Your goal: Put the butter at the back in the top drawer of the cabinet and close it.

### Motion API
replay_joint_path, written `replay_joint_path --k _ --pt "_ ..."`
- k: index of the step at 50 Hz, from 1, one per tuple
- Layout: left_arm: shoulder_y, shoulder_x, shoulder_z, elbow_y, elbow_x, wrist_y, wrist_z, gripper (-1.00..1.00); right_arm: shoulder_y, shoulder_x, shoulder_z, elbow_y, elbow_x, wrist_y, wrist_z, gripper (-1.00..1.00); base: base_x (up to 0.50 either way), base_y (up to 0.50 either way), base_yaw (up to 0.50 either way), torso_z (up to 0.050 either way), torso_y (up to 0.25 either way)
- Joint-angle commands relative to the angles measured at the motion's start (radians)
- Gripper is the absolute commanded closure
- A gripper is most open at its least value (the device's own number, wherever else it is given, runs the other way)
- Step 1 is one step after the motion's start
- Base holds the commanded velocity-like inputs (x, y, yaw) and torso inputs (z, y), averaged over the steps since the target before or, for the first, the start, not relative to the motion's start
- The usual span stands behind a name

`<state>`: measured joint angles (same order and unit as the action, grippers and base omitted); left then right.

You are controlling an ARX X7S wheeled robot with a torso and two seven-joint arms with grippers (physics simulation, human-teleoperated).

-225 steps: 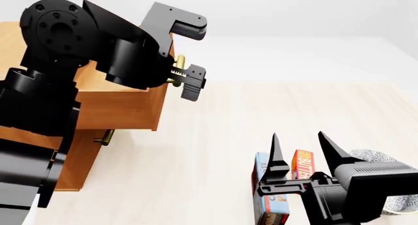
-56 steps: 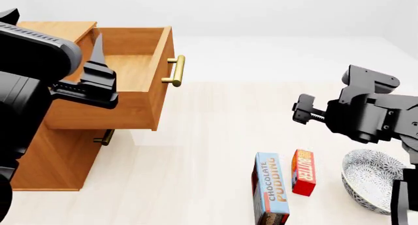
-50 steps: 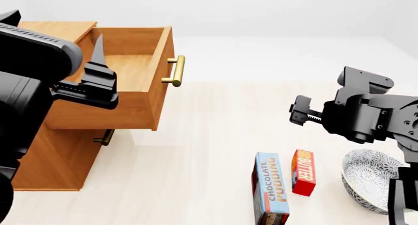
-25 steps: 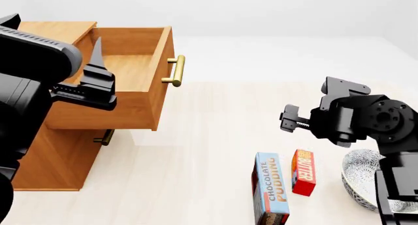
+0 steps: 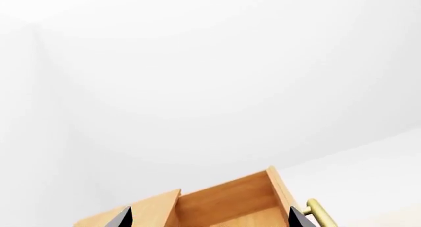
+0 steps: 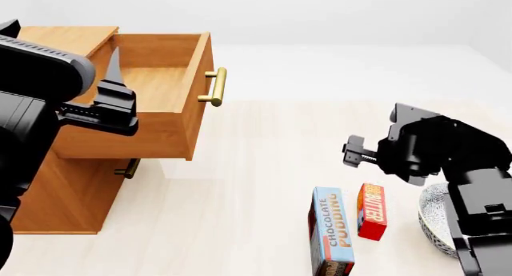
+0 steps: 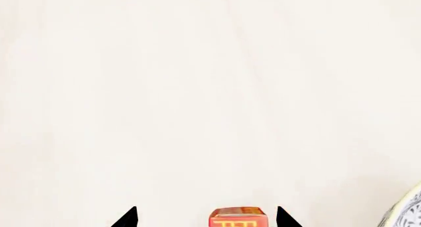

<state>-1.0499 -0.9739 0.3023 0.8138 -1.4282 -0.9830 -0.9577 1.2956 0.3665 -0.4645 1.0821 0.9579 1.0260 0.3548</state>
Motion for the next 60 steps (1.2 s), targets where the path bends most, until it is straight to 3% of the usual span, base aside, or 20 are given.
replay_joint_path --k 1,15,44,60 --pt "0.02 -0.003 0.0 -0.003 0.021 0.011 0.012 -1.0 0.052 -0.046 -0.068 0.167 -0.075 -0.056 -0.116 -1.0 0.0 0.0 0.0 0.0 0.0" --pt "0.046 -0.013 -0.005 -0.004 0.038 0.028 0.024 -1.0 0.053 -0.071 -0.027 0.225 -0.192 -0.06 -0.152 -1.0 0.0 0.0 0.0 0.0 0.0" --pt "0.029 -0.017 0.002 -0.011 0.022 0.019 0.012 -1.0 0.011 -0.099 0.405 0.226 -0.693 -0.019 -0.257 -1.0 0.0 0.0 0.0 0.0 0.0" --pt "0.05 -0.016 0.005 -0.017 0.048 0.033 0.025 -1.0 -0.008 -0.122 0.545 0.226 -0.886 -0.013 -0.294 -1.0 0.0 0.0 0.0 0.0 0.0"
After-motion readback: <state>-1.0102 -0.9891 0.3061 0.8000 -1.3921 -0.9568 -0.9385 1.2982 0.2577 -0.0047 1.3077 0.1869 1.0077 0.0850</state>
